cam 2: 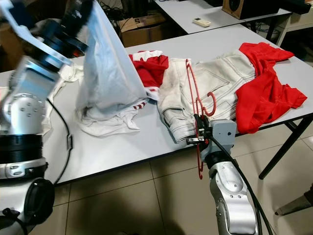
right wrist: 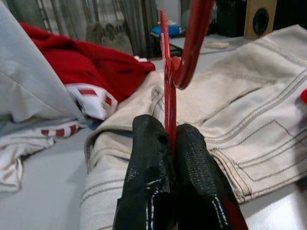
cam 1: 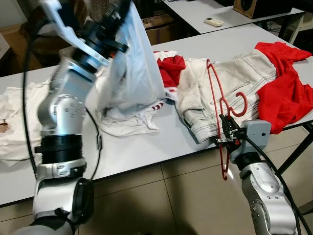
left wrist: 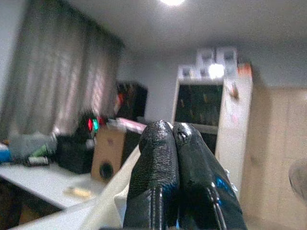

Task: Hang hanger

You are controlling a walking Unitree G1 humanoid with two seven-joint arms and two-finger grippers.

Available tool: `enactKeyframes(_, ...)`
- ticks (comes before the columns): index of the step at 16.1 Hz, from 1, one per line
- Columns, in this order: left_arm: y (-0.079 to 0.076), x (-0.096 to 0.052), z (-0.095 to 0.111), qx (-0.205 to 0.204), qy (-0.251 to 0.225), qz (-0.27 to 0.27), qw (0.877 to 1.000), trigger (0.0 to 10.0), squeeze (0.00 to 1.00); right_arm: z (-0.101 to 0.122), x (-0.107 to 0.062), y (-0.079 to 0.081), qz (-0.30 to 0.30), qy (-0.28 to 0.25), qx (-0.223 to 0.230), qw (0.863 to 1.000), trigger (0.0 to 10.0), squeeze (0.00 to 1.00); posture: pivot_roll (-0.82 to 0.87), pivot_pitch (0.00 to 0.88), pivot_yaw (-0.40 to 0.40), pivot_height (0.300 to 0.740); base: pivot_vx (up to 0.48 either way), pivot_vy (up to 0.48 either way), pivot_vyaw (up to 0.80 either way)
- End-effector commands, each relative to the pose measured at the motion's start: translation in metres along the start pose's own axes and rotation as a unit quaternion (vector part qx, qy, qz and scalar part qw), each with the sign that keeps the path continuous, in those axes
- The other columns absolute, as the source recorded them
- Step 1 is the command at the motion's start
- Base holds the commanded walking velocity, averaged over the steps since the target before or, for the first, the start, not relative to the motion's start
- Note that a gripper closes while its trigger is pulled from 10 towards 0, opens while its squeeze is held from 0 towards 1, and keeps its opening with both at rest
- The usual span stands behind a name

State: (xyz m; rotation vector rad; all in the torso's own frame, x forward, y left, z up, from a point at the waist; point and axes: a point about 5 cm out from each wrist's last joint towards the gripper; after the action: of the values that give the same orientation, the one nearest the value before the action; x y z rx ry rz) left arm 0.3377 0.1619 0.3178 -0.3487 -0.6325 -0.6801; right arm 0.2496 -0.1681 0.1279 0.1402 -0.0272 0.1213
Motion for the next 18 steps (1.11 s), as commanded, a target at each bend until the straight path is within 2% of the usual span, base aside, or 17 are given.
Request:
enactKeyframes(1, 0.003, 0.006, 0.04, 0.008, -0.09, 0.003, 0.996, 0.0, 0.0, 0.006, 0.003, 0.004, 0.015, -0.019, 0.007, 1.0, 10.0, 0.0, -0.14, 0.0, 0.15, 0.74, 0.0, 0.0, 0.0)
enactKeyframes(3, 0.002, 0.008, 0.052, 0.012, -0.108, 0.0, 0.994, 0.0, 0.0, 0.007, 0.004, 0.003, 0.018, -0.026, 0.007, 0.999, 10.0, 0.0, -0.14, 0.0, 0.145, 0.74, 0.0, 0.0, 0.0)
enactKeyframes(4, 0.002, 0.009, 0.045, 0.029, -0.079, 0.0, 0.996, 0.0, 0.0, 0.007, 0.005, 0.003, 0.019, -0.024, 0.004, 1.0, 10.0, 0.0, -0.14, 0.0, 0.144, 0.74, 0.0, 0.0, 0.0)
enactKeyframes(5, -0.001, 0.007, 0.009, 0.083, 0.029, 0.004, 0.996, 0.0, 0.0, 0.004, 0.006, 0.003, 0.019, -0.018, 0.001, 1.0, 10.0, 0.0, -0.14, 0.0, 0.14, 0.74, 0.0, 0.0, 0.0)
enactKeyframes(6, -0.003, 0.005, -0.007, 0.104, 0.072, 0.004, 0.992, 0.0, 0.0, 0.003, 0.006, 0.003, 0.019, -0.015, 0.0, 1.0, 10.0, 0.0, -0.14, 0.0, 0.14, 0.74, 0.0, 0.0, 0.0)
enactKeyframes(7, -0.01, -0.001, -0.043, 0.118, 0.148, 0.002, 0.982, 0.0, 0.0, 0.001, 0.007, 0.002, 0.014, -0.01, -0.005, 1.0, 10.0, 0.0, -0.13, 0.0, 0.137, 0.74, 0.0, 0.0, 0.0)
enactKeyframes(8, -0.023, -0.008, -0.085, 0.112, 0.204, 0.012, 0.972, 0.0, 0.0, 0.0, 0.007, 0.002, 0.01, -0.009, -0.005, 1.0, 10.0, 0.0, -0.13, 0.0, 0.139, 0.74, 0.0, 0.0, 0.0)
enactKeyframes(9, -0.046, -0.02, -0.128, 0.117, 0.276, -0.022, 0.954, 8.2, 0.0, -0.001, 0.007, 0.001, 0.006, -0.007, -0.008, 1.0, 10.0, 0.0, -0.14, 0.0, 0.143, 0.74, 0.0, 0.0, 0.0)
enactKeyframes(10, -0.059, -0.029, -0.145, 0.109, 0.309, -0.06, 0.943, 10.0, 0.0, -0.001, 0.007, 0.001, 0.005, -0.007, -0.008, 1.0, 10.0, 0.0, -0.14, 0.0, 0.148, 0.74, 0.0, 0.0, 0.0)
enactKeyframes(11, -0.073, -0.041, -0.163, 0.104, 0.347, -0.105, 0.926, 10.0, 1.0, 0.0, 0.006, 0.001, 0.004, -0.009, -0.008, 1.0, 10.0, 0.0, -0.15, 0.0, 0.156, 0.74, 0.0, 0.0, 0.0)
enactKeyframes(13, -0.068, -0.043, -0.159, 0.098, 0.343, -0.108, 0.928, 10.0, 1.0, 0.0, 0.004, -0.002, -0.005, -0.009, -0.008, 1.0, 10.0, 0.0, -0.16, 0.0, 0.164, 0.74, 0.0, 0.0, 0.0)
enactKeyframes(15, -0.059, -0.047, -0.153, 0.11, 0.35, -0.137, 0.92, 10.0, 1.0, -0.003, 0.003, -0.004, -0.014, -0.005, -0.006, 1.0, 10.0, 0.0, -0.16, 0.0, 0.169, 0.74, 0.0, 0.0, 0.0)
enactKeyframes(16, -0.051, -0.057, -0.149, 0.142, 0.37, -0.177, 0.901, 10.0, 1.0, -0.003, 0.003, -0.002, -0.014, -0.004, -0.005, 1.0, 10.0, 0.0, -0.16, 0.0, 0.175, 0.74, 0.0, 0.0, 0.0)
enactKeyframes(17, -0.045, -0.063, -0.145, 0.163, 0.381, -0.197, 0.889, 10.0, 1.0, -0.003, 0.004, 0.0, -0.014, -0.005, -0.005, 1.0, 10.0, 0.0, -0.16, 0.0, 0.178, 0.74, 0.0, 0.0, 0.0)
enactKeyframes(18, -0.032, -0.068, -0.136, 0.19, 0.383, -0.193, 0.883, 10.0, 1.0, -0.002, 0.004, 0.001, -0.016, -0.007, -0.003, 1.0, 10.0, 0.0, -0.16, 0.0, 0.188, 0.74, 0.0, 0.0, 0.0)
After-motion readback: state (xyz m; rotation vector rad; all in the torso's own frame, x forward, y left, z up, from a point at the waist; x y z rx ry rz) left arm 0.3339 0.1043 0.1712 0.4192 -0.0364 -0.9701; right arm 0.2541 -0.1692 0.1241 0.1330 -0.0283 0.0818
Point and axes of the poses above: a point about 5 cm out from each wrist's last joint towards the gripper, its own x axis pointing out of the wrist towards the gripper, its own z axis along the axis of the wrist's last joint, y = z × x, and after that the axes turned 7 degrees about x, right-handed
